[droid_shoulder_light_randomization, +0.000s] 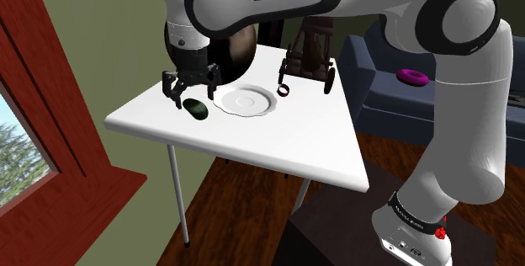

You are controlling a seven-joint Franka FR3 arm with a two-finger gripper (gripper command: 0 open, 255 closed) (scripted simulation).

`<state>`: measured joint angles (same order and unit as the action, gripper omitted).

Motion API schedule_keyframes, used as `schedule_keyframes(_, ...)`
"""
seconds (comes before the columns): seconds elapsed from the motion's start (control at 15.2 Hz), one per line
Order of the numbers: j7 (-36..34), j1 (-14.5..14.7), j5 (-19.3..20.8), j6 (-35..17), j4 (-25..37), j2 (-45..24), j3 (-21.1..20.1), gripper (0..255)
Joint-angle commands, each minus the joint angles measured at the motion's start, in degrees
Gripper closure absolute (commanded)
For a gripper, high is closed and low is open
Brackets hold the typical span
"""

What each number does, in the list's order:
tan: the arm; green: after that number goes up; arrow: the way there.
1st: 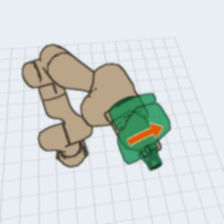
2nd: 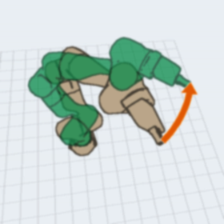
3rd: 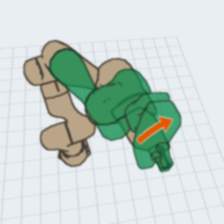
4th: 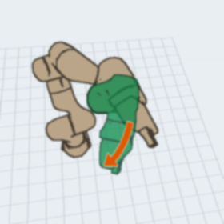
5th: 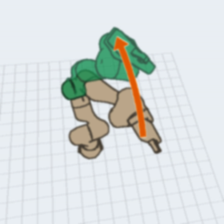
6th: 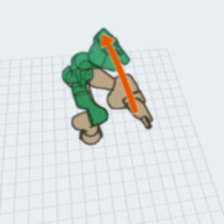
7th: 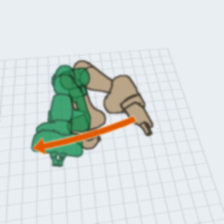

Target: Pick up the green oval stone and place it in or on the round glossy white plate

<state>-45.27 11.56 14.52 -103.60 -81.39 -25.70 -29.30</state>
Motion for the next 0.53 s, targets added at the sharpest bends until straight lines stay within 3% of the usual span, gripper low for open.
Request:
schedule_keyframes(0.0,0.0,0.0,0.0,-0.2,-0.2,0.1,0.0,0)
schedule_keyframes(0.26,0.0,0.0,0.0,-0.2,-0.2,0.1,0.0,0)
schedule_keyframes(0.33,0.0,0.0,0.0,-0.2,-0.2,0.1,0.0,255)
schedule_keyframes(0.46,0.0,0.0,0.0,-0.2,-0.2,0.1,0.0,255)
